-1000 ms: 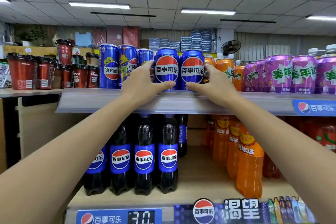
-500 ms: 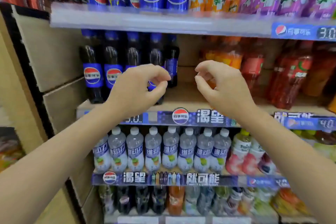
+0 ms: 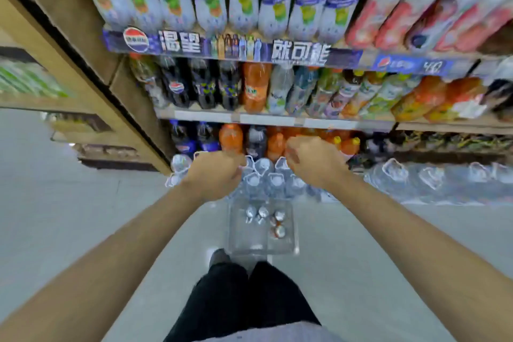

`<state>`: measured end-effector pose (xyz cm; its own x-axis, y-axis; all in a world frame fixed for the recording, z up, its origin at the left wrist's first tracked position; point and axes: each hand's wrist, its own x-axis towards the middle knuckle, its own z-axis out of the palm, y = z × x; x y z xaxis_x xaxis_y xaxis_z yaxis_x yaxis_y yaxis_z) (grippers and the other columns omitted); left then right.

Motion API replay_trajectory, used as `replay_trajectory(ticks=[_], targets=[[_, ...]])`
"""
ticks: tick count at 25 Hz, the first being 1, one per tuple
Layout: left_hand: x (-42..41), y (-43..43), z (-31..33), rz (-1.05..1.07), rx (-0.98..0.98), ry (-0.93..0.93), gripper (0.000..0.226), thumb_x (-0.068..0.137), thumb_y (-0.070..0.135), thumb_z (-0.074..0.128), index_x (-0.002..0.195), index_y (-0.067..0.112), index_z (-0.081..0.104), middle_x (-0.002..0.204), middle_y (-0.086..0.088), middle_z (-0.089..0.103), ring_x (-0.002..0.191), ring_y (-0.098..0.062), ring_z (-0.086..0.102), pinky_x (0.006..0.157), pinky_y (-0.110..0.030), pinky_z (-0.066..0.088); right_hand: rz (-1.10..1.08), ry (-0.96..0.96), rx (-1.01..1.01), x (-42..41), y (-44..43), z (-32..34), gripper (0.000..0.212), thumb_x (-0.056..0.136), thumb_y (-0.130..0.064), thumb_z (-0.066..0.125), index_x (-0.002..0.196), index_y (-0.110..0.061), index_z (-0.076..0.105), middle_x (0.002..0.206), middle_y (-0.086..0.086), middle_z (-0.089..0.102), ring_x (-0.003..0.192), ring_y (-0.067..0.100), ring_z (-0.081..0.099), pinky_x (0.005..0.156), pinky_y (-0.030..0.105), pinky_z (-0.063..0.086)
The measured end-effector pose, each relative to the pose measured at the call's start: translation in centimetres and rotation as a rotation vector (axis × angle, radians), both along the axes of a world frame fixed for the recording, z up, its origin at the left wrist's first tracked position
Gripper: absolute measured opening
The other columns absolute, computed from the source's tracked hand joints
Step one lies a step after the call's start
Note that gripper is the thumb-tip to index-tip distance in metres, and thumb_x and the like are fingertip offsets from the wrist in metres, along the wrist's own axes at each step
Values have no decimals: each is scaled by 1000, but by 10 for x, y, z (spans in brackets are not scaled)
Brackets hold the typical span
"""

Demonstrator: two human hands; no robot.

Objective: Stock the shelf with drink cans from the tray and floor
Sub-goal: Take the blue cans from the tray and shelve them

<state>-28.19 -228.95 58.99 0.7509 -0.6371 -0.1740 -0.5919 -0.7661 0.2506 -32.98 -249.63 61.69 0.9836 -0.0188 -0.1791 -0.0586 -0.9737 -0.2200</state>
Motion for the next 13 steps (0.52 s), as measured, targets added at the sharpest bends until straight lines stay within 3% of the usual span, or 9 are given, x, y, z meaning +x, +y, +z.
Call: replay_trajectory(ticks=[2, 8, 10, 13], targets=[[-24, 4, -57, -20, 135, 131, 27, 90, 23, 45, 111, 19, 60, 115, -7, 67, 105, -30, 63, 77, -39, 52, -17, 192, -21, -24, 2, -63, 22, 90, -18, 48, 107, -8, 57, 110, 18, 64, 102, 36, 61, 74, 41, 50], [-49, 16, -219, -95, 351, 598, 50, 93, 25, 47, 142, 21, 35, 141, -8, 47, 126, -29, 48, 99, -40, 43, -325, 738, 250, -80, -3, -245, 46, 87, -22, 60, 131, -15, 49, 128, 18, 59, 116, 33, 57, 93, 35, 46], [-37, 17, -273, -38, 331, 638, 58, 89, 27, 54, 143, 19, 33, 143, -11, 43, 127, -31, 46, 100, -42, 43, -407, 804, 289, -78, -8, -300, 60, 82, -25, 68, 136, -16, 43, 132, 17, 56, 117, 33, 55, 97, 36, 46], [-18, 12, -367, 179, 267, 681, 69, 84, 22, 62, 145, 18, 30, 146, -12, 42, 129, -31, 44, 101, -40, 43, -450, 751, 293, -66, -8, -388, 70, 74, -26, 75, 136, -24, 44, 132, 10, 56, 120, 33, 52, 99, 40, 45]])
